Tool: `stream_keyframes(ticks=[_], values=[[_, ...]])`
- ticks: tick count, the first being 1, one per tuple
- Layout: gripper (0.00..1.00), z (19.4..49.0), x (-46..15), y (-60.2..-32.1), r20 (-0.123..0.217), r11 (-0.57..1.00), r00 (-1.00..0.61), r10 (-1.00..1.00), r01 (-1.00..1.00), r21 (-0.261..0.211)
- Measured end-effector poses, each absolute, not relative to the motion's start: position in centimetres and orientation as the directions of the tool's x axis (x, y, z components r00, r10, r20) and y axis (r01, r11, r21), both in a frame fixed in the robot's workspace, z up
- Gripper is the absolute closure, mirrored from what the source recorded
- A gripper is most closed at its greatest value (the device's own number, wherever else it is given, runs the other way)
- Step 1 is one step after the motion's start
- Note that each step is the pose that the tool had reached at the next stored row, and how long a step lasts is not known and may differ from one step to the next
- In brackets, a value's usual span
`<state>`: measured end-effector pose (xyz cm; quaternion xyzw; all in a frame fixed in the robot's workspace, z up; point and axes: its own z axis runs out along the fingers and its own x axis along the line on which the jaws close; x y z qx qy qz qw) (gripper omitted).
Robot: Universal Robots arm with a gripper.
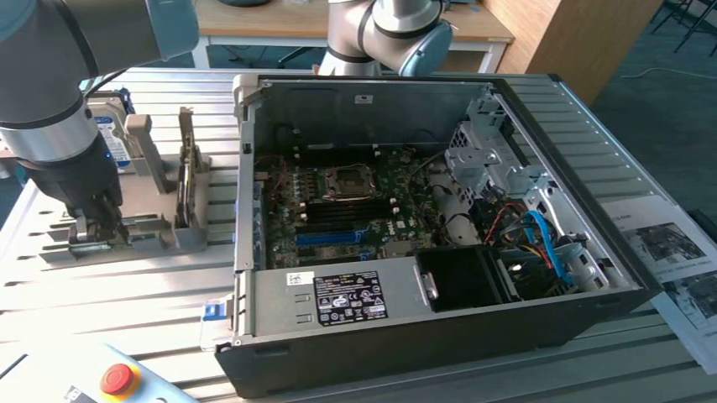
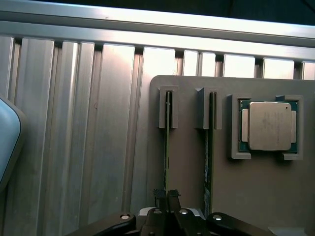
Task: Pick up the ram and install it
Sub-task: 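Pick up the ram and move it above insertion slot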
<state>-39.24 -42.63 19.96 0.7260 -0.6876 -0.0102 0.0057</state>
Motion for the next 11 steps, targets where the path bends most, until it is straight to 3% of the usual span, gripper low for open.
stream_keyframes(ticks=[11], values=[[0.88, 19.96, -39.24, -42.63, -0.007, -0.054, 0.053, -0.999, -0.998, 0.022]])
